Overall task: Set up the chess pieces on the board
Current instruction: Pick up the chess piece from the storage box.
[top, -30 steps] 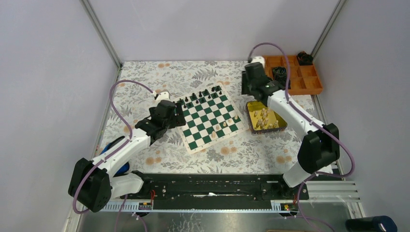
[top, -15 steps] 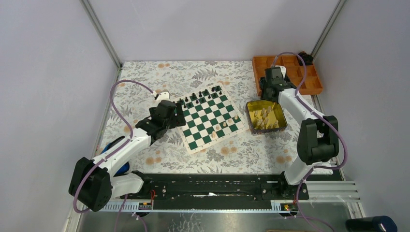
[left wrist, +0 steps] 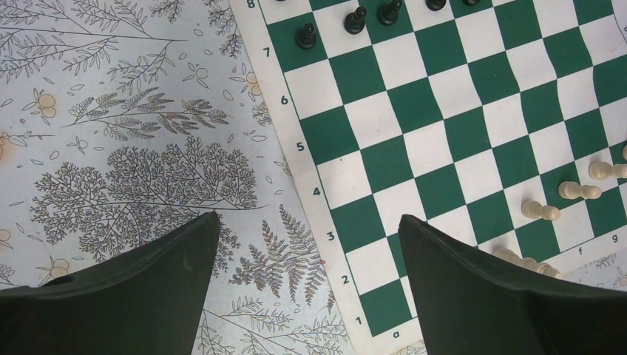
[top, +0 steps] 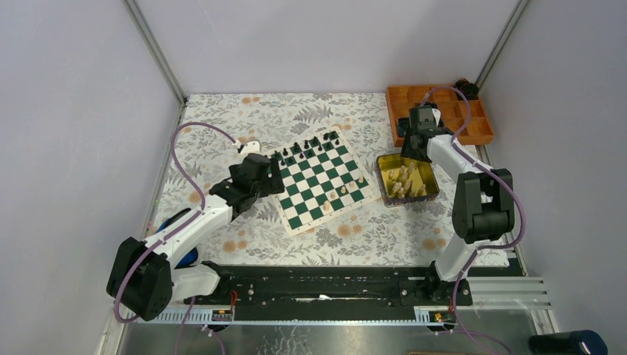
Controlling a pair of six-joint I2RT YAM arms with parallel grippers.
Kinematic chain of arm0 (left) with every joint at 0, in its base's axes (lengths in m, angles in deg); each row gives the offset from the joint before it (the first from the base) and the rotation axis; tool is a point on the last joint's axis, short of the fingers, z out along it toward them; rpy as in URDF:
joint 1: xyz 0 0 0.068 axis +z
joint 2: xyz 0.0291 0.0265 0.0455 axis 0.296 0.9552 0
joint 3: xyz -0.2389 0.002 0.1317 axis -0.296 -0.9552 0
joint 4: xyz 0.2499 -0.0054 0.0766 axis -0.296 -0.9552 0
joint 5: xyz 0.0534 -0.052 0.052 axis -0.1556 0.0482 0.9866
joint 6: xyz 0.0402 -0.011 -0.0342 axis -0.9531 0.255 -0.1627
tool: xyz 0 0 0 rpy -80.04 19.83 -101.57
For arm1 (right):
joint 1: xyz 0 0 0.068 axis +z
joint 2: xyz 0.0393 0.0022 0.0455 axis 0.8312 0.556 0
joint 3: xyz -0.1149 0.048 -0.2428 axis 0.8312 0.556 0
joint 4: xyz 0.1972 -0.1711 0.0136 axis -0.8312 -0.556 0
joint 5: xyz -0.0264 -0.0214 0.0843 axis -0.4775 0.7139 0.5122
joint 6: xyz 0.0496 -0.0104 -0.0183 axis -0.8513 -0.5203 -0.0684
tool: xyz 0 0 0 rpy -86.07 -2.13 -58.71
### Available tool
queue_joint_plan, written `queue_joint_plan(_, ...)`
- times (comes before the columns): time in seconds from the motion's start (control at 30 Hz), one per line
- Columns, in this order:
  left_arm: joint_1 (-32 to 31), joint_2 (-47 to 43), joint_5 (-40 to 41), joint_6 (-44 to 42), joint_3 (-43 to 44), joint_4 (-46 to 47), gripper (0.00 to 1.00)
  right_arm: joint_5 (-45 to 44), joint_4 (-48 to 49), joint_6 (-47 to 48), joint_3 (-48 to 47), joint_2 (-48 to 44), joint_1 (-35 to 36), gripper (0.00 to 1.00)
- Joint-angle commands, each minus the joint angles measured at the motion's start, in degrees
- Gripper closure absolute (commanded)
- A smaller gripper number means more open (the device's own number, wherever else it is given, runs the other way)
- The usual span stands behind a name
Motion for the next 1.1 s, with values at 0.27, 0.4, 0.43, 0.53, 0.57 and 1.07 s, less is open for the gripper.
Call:
queue_joint_plan(0.27,-0.1,0.2,1.2,-0.1,-0.2,2.2,0.01,1.3,1.0,-2.1,0.5,2.6,-0.7,0.44)
queue_joint_plan(0.4,-0.1,0.6,1.1,-0.3,-0.1,2.3,0.01,1.5,1.5,-2.2,0.9,3.3,-1.1,0.45)
queue_joint_plan(0.43,-0.1,0.7,1.1,-0.4,0.0,2.4,0.01,1.6,1.5,-2.3,0.9,3.5,-1.1,0.45)
queue_joint_plan(0.53,-0.1,0.9,1.0,-0.6,0.1,2.4,0.01,1.8,1.8,-2.4,1.2,3.6,-1.2,0.47)
queue_joint_plan(0.57,-0.1,0.9,1.0,-0.6,0.1,2.5,0.01,1.7,1.8,-2.4,1.2,3.7,-1.2,0.48)
queue_joint_plan(1.07,-0.1,2.1,0.4,-1.0,0.4,3.0,0.01,1.8,2.2,-2.8,1.6,4.4,-1.3,0.80)
